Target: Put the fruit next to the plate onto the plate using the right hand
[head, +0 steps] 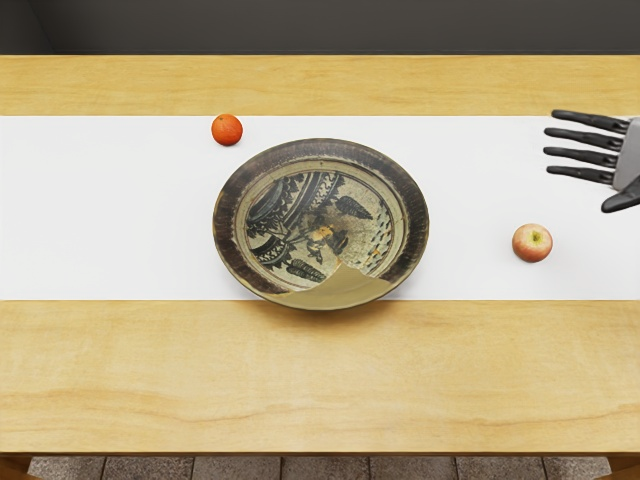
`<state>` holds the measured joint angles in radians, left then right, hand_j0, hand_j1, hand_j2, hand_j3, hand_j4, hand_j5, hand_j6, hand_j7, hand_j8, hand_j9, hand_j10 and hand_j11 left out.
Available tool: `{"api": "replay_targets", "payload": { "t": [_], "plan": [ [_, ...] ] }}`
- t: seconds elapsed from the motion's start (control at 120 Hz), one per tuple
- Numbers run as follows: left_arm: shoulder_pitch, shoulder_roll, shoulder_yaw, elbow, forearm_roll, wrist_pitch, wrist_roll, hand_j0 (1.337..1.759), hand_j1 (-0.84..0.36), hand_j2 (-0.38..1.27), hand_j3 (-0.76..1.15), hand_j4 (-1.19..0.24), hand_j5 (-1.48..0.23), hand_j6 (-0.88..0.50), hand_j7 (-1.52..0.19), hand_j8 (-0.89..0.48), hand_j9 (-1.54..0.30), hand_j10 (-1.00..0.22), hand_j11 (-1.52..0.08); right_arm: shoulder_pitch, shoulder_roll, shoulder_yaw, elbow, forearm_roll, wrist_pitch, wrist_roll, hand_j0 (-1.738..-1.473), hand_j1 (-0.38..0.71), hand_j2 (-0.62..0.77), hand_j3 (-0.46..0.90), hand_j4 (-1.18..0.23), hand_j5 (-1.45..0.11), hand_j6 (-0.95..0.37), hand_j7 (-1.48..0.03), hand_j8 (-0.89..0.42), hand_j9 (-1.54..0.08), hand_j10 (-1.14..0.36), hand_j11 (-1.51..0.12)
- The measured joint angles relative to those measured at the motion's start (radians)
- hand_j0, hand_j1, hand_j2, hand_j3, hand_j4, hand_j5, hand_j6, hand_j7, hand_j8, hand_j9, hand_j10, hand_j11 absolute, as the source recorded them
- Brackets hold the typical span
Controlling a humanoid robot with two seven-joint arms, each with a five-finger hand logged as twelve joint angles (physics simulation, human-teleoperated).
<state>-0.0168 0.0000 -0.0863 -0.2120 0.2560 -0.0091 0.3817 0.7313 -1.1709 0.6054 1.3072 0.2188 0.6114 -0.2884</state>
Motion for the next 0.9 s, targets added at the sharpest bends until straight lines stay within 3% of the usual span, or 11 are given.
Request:
{"api": "replay_targets", "payload": {
  "t": [0.192, 0.35, 0.458, 0.575, 0.658, 0.783, 0.9],
  "plan": [
    [0.000, 0.000, 0.000, 0.000, 0.000, 0.000, 0.000, 1.658, 0.35, 0.00, 0.00, 0.00, 0.00, 0.00, 0.00, 0.00, 0.00, 0.00, 0.00, 0.001, -0.029, -0.002, 0.014, -0.021, 0.000, -0.001, -1.658, -0.33, 0.00, 0.00, -0.02, -0.03, -0.01, -0.03, -0.02, -0.03, -0.02, -0.03],
    [0.000, 0.000, 0.000, 0.000, 0.000, 0.000, 0.000, 1.658, 0.35, 0.00, 0.00, 0.00, 0.00, 0.00, 0.00, 0.00, 0.00, 0.00, 0.00, 0.044, -0.182, 0.009, 0.221, -0.176, 0.000, -0.007, -1.658, -0.32, 0.00, 0.00, -0.02, -0.03, -0.02, -0.03, -0.02, -0.03, -0.02, -0.03],
    [0.000, 0.000, 0.000, 0.000, 0.000, 0.000, 0.000, 1.658, 0.35, 0.00, 0.00, 0.00, 0.00, 0.00, 0.00, 0.00, 0.00, 0.00, 0.00, 0.121, -0.174, 0.011, 0.328, -0.300, -0.039, -0.079, -1.658, -0.31, -0.01, 0.00, -0.03, -0.04, -0.03, -0.04, -0.03, -0.04, -0.03, -0.04],
    [0.000, 0.000, 0.000, 0.000, 0.000, 0.000, 0.000, 1.658, 0.35, 0.00, 0.00, 0.00, 0.00, 0.00, 0.00, 0.00, 0.00, 0.00, 0.00, 0.162, -0.140, 0.001, 0.398, -0.395, -0.221, -0.129, -1.658, -0.30, -0.01, 0.00, -0.04, -0.06, -0.04, -0.06, -0.05, -0.06, -0.05, -0.06],
    [0.000, 0.000, 0.000, 0.000, 0.000, 0.000, 0.000, 1.658, 0.35, 0.00, 0.00, 0.00, 0.00, 0.00, 0.00, 0.00, 0.00, 0.00, 0.00, 0.176, -0.061, -0.058, 0.419, -0.456, -0.404, -0.157, -1.658, -0.29, -0.01, 0.00, -0.05, -0.06, -0.05, -0.06, -0.05, -0.06, -0.05, -0.06],
    [0.000, 0.000, 0.000, 0.000, 0.000, 0.000, 0.000, 1.658, 0.35, 0.00, 0.00, 0.00, 0.00, 0.00, 0.00, 0.00, 0.00, 0.00, 0.00, 0.185, 0.093, -0.152, 0.431, -0.669, -0.699, -0.265, -1.658, -0.29, -0.01, 0.00, -0.05, -0.07, -0.06, -0.07, -0.06, -0.07, -0.06, -0.07],
    [0.001, 0.000, 0.000, 0.000, 0.000, 0.000, 0.000, 1.658, 0.35, 0.00, 0.00, 0.00, 0.00, 0.00, 0.00, 0.00, 0.00, 0.00, 0.00, 0.188, 0.151, -0.240, 0.433, -0.826, -0.901, -0.304, -1.658, -0.29, -0.01, 0.00, -0.06, -0.07, -0.06, -0.07, -0.06, -0.07, -0.06, -0.07]
  ]
}}
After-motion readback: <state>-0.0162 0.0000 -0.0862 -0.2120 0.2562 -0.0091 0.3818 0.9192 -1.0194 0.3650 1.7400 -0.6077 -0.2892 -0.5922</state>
